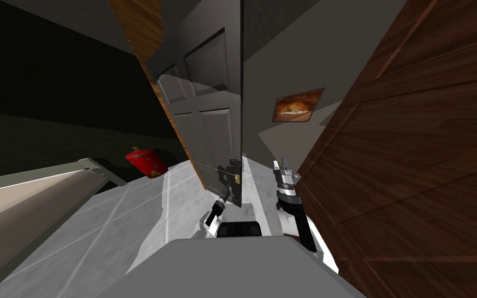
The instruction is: Push the door open
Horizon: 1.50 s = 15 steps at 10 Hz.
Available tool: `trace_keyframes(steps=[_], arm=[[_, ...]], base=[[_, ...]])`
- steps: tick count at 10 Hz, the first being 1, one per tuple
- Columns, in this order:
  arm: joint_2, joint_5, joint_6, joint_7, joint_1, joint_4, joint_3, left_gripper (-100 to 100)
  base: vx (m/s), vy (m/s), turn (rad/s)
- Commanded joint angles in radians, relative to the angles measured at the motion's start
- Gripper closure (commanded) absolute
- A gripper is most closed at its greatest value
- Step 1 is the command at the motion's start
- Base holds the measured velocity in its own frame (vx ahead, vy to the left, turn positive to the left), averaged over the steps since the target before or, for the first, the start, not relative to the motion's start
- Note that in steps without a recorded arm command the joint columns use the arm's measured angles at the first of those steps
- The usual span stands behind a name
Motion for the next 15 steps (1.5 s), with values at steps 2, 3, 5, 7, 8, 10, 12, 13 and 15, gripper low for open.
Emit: trace_keyframes(steps=[2, 3, 5, 7, 8, 10, 12, 13, 15], arm=[[-0.017, 0.003, 0.006, 0.008, 0.001, -0.006, -0.002, -100], [-0.011, 0.002, 0.005, 0.006, 0.004, -0.008, -0.002, -100], [-0.007, 0.003, 0.001, 0.002, 0.005, -0.006, 0.001, -100], [-0.006, 0.005, -0.005, -0.003, 0.005, -0.002, 0.005, -100], [-0.007, 0.006, -0.008, -0.005, 0.005, 0.0, 0.008, -100], [-0.012, 0.007, -0.014, -0.01, 0.006, 0.003, 0.012, -100], [-0.022, 0.008, -0.019, -0.015, 0.006, 0.007, 0.016, -100], [-0.018, 0.008, -0.017, -0.013, 0.009, 0.004, 0.014, -100], [-0.018, 0.008, -0.017, -0.013, 0.009, 0.004, 0.014, 100]], base=[[-0.233, 0.042, 0.041], [-0.095, 0.01, 0.004], [0.102, -0.046, -0.027], [0.182, -0.098, -0.014], [0.212, -0.088, -0.023], [0.21, -0.083, -0.025], [0.183, -0.083, -0.019], [0.065, -0.036, 0.015], [-0.018, 0.009, -0.012]])
